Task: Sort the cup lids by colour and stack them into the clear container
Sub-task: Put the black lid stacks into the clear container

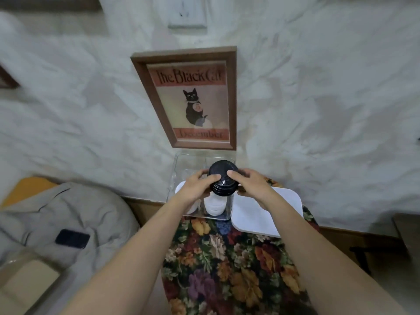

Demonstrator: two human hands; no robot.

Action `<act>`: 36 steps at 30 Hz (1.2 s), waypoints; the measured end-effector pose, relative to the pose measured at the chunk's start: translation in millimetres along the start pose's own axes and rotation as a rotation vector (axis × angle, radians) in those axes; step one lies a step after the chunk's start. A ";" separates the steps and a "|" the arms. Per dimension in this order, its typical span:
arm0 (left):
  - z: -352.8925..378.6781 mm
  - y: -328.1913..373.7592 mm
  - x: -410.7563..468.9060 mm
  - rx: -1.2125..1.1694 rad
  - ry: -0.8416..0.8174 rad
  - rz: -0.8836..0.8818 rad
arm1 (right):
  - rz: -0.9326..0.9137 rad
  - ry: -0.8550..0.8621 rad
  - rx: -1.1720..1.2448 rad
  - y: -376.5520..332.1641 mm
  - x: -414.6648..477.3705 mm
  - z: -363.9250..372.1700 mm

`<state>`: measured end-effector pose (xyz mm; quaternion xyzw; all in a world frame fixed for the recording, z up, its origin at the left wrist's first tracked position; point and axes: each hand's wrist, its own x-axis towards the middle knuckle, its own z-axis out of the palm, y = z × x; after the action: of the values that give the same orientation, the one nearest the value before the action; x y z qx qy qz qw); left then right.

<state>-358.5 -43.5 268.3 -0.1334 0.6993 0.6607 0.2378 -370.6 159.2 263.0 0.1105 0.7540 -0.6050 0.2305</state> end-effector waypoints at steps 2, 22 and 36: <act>-7.9 12.3 16.7 -0.021 -0.039 -0.034 | -0.002 -0.012 -0.010 -11.5 19.7 0.1; -15.2 23.9 114.2 -0.034 0.026 -0.169 | 0.080 -0.032 -0.326 -38.2 112.3 12.9; -12.9 -1.7 124.8 0.078 0.069 -0.158 | 0.054 -0.054 -0.611 -33.1 128.4 17.3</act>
<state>-466.0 -40.4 203.6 -0.2016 0.7196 0.6072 0.2697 -493.2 120.0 227.0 0.0402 0.8916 -0.3464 0.2890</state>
